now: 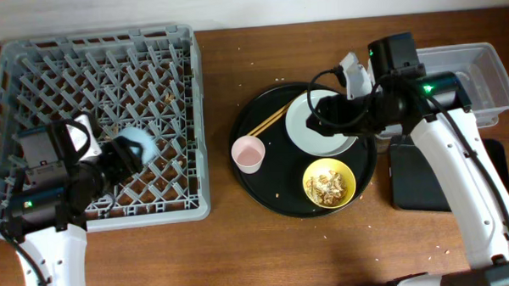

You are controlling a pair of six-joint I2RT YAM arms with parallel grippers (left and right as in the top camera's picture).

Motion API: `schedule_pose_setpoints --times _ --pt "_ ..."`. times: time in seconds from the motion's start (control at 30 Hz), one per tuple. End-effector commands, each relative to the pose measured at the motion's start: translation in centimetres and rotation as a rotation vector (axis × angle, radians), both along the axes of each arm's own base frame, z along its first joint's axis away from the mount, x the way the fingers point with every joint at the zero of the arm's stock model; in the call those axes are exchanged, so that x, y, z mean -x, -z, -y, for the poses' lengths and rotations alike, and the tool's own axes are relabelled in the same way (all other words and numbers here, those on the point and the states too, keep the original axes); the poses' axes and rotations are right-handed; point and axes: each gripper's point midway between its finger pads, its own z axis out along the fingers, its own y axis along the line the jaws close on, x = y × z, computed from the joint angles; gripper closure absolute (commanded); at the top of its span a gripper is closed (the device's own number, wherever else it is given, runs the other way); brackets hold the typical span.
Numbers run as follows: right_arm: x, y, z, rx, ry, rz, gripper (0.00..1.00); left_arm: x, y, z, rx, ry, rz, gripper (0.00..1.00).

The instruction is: Sort waste into correct bins and load items into the dishwasher rack

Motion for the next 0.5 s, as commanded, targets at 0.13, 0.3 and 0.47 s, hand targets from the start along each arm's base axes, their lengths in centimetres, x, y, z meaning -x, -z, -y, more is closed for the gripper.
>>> schedule_pose_setpoints --times 0.13,0.3,0.47 --pt "0.2 0.2 1.1 0.083 0.023 0.012 0.31 -1.6 5.7 -3.6 -0.241 -0.082 -0.215 0.37" --pt "0.2 0.4 1.2 0.086 0.024 0.006 0.3 -3.0 8.1 -3.4 -0.286 -0.062 -0.265 0.37" --pt "0.1 0.5 1.4 0.102 0.027 0.009 0.26 -3.1 2.1 -6.2 -0.352 -0.152 -0.24 0.33"
